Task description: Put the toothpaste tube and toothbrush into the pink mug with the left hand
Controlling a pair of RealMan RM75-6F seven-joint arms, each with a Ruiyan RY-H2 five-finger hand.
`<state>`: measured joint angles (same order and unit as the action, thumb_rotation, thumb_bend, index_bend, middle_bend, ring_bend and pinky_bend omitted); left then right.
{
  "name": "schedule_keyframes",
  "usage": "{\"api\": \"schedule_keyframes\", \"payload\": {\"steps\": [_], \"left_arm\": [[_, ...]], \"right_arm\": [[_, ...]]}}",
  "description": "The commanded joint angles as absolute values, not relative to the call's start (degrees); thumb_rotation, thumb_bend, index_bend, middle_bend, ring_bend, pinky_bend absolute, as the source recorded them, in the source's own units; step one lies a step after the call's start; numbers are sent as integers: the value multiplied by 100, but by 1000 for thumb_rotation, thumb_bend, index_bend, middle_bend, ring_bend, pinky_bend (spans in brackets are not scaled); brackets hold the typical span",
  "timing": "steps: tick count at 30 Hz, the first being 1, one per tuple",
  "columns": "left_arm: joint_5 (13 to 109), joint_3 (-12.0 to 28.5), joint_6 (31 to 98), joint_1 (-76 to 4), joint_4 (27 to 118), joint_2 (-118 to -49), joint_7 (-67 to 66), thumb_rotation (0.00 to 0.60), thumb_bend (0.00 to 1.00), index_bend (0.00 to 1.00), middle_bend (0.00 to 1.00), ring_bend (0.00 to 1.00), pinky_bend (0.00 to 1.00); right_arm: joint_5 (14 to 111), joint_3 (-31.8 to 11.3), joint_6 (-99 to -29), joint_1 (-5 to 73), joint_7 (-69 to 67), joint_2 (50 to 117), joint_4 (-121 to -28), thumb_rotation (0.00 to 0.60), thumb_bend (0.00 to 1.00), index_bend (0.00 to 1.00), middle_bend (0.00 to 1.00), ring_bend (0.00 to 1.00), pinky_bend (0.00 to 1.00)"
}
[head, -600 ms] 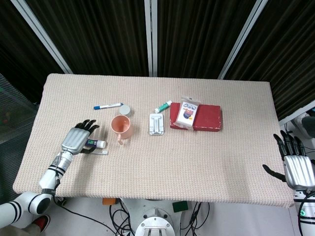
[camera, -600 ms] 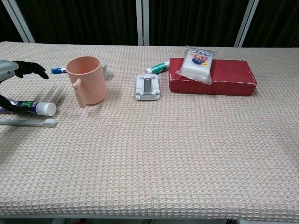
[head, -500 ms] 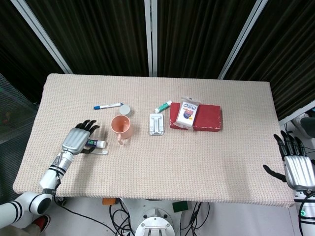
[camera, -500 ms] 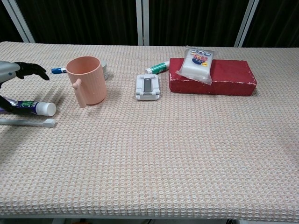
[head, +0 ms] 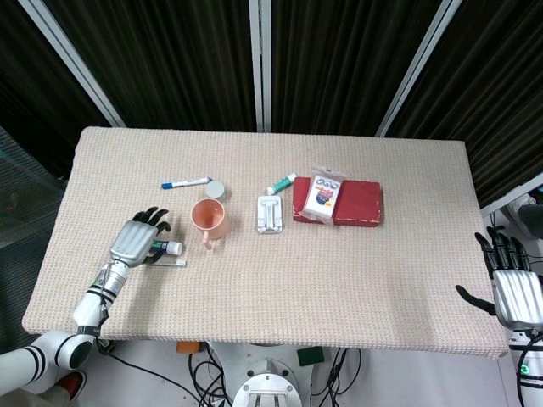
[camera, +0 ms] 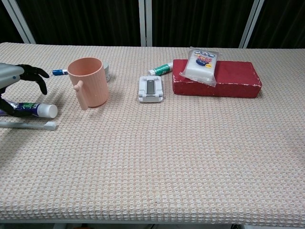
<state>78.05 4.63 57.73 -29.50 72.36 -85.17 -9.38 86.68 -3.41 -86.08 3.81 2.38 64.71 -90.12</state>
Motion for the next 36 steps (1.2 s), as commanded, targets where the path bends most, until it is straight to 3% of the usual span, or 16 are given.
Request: {"api": "schedule_keyframes", "payload": {"steps": [1, 21, 36], "left_arm": [[7826, 422, 5775, -2954, 7188, -8542, -934, 600, 223, 374, 128, 89, 210], [7712, 333, 5635, -3017, 6972, -8653, -1050, 600, 266, 435, 136, 89, 211], [7660, 364, 5816, -2962, 6808, -8790, -1053, 600, 313, 557, 180, 103, 237]], "right_arm": [[8667, -340, -8603, 381, 248, 6481, -9007, 530, 356, 0, 0, 0, 0], [8618, -348, -8544, 391, 341, 6509, -9025, 530, 366, 0, 0, 0, 0], [8571, -349, -8525, 373, 303, 6534, -8977, 530, 422, 0, 0, 0, 0]]}}
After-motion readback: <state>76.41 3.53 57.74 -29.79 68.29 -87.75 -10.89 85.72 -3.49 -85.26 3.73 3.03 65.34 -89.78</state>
